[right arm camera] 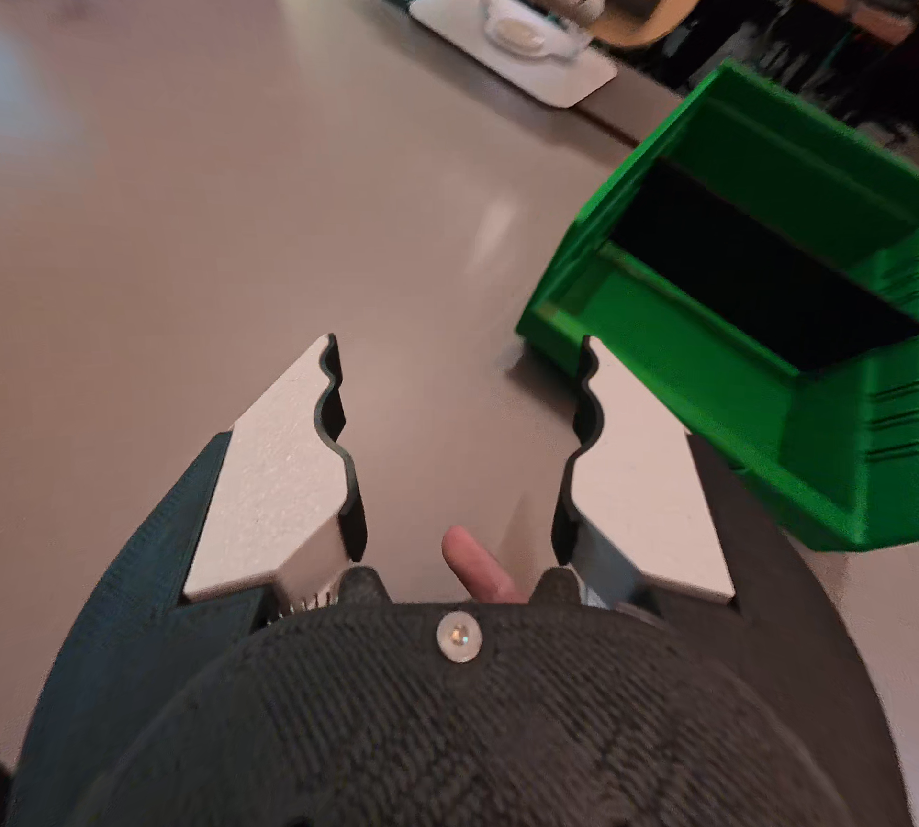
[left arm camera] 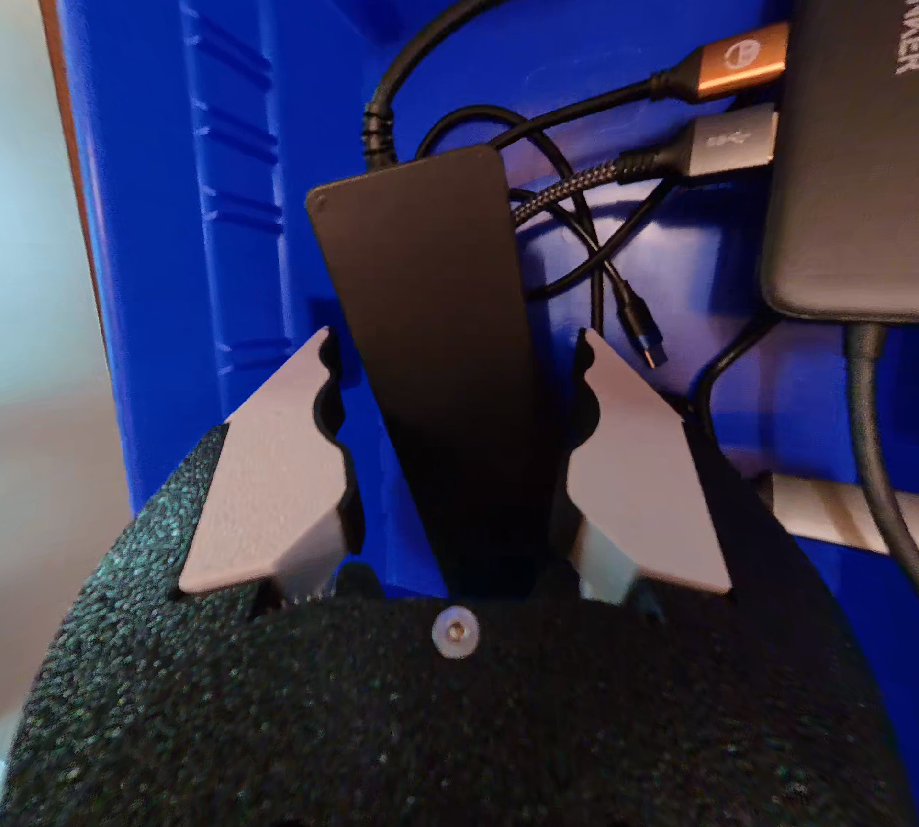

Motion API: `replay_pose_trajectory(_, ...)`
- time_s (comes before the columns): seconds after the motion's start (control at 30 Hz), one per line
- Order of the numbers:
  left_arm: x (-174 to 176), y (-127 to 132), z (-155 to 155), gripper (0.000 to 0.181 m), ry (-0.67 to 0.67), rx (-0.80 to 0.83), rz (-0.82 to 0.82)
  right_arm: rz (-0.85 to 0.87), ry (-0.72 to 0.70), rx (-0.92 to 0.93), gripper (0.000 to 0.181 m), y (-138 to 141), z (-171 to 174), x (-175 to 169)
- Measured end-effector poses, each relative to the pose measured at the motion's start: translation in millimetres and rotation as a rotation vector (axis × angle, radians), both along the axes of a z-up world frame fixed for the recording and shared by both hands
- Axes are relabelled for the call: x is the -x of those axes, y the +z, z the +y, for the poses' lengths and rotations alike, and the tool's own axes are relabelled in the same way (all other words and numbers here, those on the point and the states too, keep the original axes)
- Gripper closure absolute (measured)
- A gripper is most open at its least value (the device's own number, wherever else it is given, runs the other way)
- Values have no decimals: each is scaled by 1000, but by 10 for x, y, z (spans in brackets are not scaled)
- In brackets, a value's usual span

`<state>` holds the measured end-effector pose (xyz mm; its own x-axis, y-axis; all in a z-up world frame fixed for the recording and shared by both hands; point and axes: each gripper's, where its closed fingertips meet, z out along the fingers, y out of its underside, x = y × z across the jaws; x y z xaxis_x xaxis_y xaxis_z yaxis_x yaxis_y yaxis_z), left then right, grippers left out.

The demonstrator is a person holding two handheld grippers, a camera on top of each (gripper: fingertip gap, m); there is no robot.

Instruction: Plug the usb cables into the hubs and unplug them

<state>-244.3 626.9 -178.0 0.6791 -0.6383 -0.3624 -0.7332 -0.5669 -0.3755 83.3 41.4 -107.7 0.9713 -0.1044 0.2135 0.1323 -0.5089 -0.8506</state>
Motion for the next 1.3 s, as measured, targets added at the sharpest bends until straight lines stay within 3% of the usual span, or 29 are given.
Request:
replay_pose_trajectory(0.13,-21,-34,32,112,-3,-2,-16,42,19,16,88,-191,-22,218)
replay_pose_trajectory(0.27,46,44,-25,116,-65,41,-23,81,44,10,91,-286,74,377)
replay_pose_trajectory(0.43,-85,836,-29,117,-128,-102,-253,7,95,31,91,-284,160,472)
replay_pose_trajectory(0.63,-186,1799,-222,118,-246,-274,-359,8,79,-6,92,-200,244,439)
replay_pose_trajectory(0.87,-130,2486,-246,119,-220,-433,-536,-18,77,9,92,-223,175,445)
replay_pose_trajectory(1.07,-110,3143,-339,119,-250,-712,-644,18,51,-15,93,-202,103,385)
replay_pose_trajectory(1.3,-131,3813,-585,119,-317,-896,-754,32,49,-16,93,-230,101,406)
